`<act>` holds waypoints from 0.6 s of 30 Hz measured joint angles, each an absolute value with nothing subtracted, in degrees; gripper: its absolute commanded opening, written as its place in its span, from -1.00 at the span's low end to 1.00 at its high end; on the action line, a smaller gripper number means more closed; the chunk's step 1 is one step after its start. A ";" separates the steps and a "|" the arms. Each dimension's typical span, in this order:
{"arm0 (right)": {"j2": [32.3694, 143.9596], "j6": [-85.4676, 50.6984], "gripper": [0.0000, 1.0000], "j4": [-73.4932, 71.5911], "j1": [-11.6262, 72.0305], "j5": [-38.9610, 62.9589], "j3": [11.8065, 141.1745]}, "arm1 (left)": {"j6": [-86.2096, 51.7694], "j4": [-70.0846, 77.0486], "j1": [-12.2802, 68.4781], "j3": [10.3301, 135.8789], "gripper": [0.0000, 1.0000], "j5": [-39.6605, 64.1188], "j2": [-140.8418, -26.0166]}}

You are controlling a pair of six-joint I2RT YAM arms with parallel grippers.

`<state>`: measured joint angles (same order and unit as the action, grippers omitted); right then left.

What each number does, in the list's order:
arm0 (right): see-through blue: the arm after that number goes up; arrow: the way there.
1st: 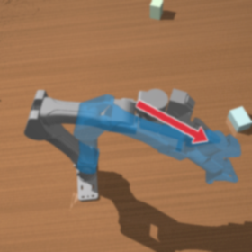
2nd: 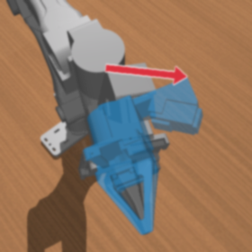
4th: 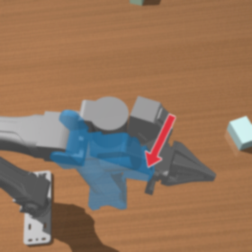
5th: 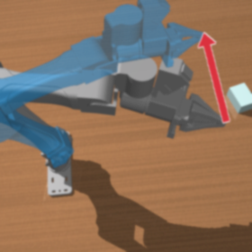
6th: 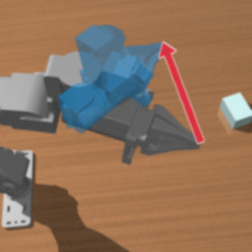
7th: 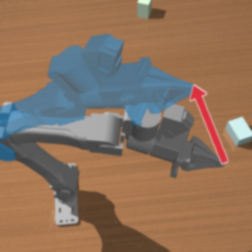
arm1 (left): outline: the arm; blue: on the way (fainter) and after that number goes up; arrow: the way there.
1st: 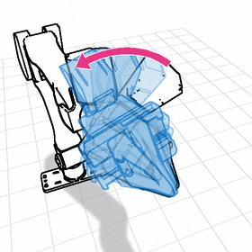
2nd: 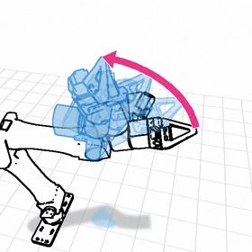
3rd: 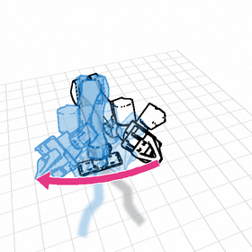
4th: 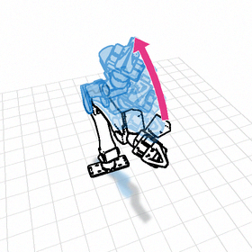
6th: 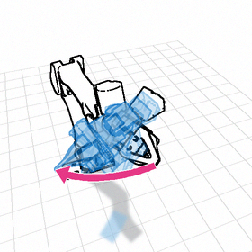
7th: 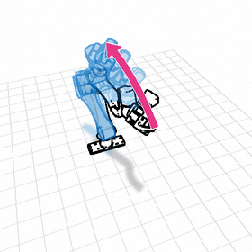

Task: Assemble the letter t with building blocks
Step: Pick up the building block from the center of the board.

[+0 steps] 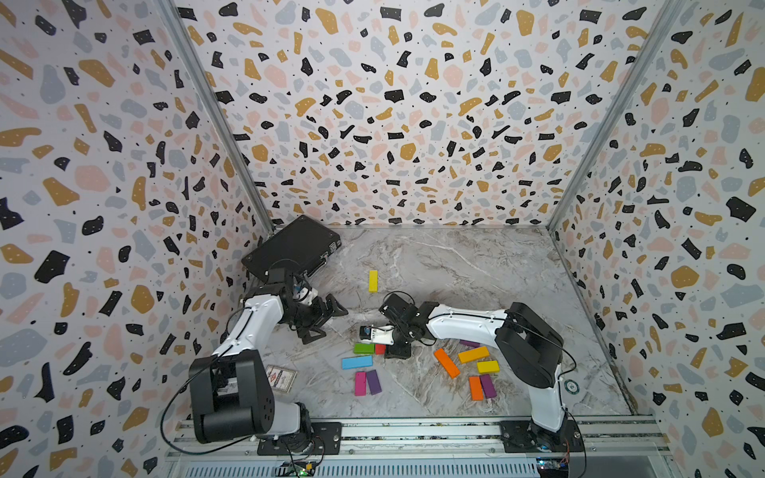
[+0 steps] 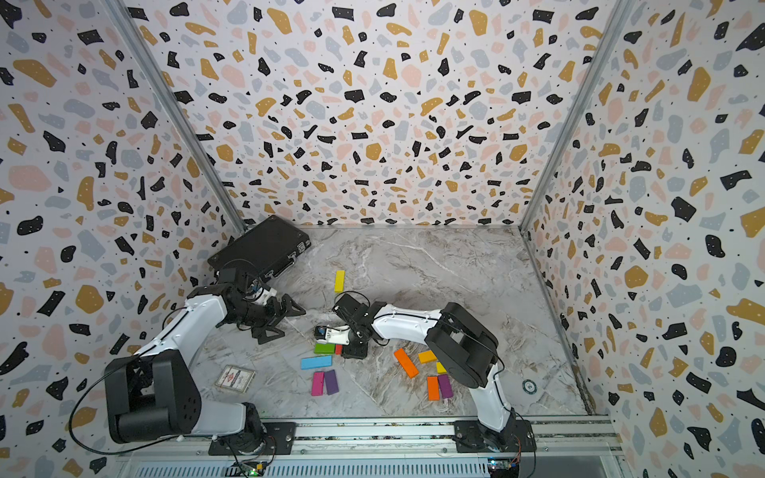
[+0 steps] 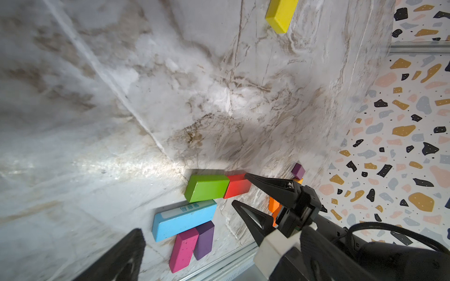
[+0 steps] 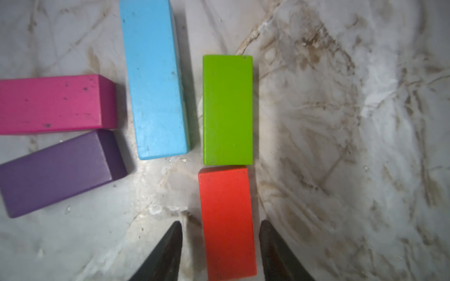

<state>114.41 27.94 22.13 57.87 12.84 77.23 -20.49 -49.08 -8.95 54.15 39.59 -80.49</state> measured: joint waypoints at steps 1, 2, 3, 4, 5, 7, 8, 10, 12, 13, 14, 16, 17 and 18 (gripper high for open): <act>114.67 28.12 0.05 22.24 57.87 12.67 77.23 | -20.49 -48.97 -8.95 54.15 0.99 39.75 -80.49; 114.96 28.29 0.03 22.35 57.87 12.53 77.23 | -20.49 -48.86 -8.95 54.15 0.99 39.90 -80.49; 115.02 28.38 0.01 22.31 57.82 12.60 77.28 | -20.49 -48.77 -8.95 54.15 0.99 39.99 -80.51; 115.02 28.47 -0.01 22.31 57.82 12.49 77.30 | -20.47 -48.73 -8.95 54.15 0.99 40.01 -80.51; 115.02 28.53 -0.06 22.33 57.82 12.43 77.30 | -20.47 -48.75 -8.95 54.15 0.99 40.01 -80.51; 115.02 28.71 -0.16 22.33 57.82 12.40 77.32 | -20.47 -48.71 -8.95 54.15 0.99 40.03 -80.51; 115.02 28.73 -0.19 22.31 57.82 12.38 77.32 | -20.45 -48.69 -8.95 54.15 0.99 40.05 -80.55; 115.02 28.84 -0.24 22.33 57.82 12.36 77.32 | -20.47 -48.47 -8.95 54.15 0.99 40.07 -80.66; 115.02 28.97 -0.31 22.31 57.82 12.36 77.32 | -20.43 -48.29 -8.95 54.15 0.99 40.07 -80.82; 115.02 29.02 -0.35 22.31 57.82 12.38 77.32 | -20.43 -48.27 -8.95 54.15 0.99 40.07 -80.88; 115.02 29.10 -0.38 22.31 57.82 12.36 77.32 | -20.40 -48.25 -8.95 54.15 0.99 40.10 -80.95; 115.02 29.23 -0.43 22.31 57.82 12.36 77.32 | -20.36 -48.14 -8.95 54.15 0.99 40.12 -81.03; 115.02 29.36 -0.46 22.31 57.82 12.38 77.32 | -20.36 -48.10 -8.95 54.15 0.99 40.12 -81.06; 115.02 29.43 -0.50 22.28 57.82 12.38 77.32 | -20.34 -48.05 -8.95 54.15 0.99 40.12 -81.06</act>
<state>115.02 29.43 22.28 57.82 12.38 77.32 -20.34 -48.05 -8.95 54.15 40.12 -81.06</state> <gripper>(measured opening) 0.334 0.994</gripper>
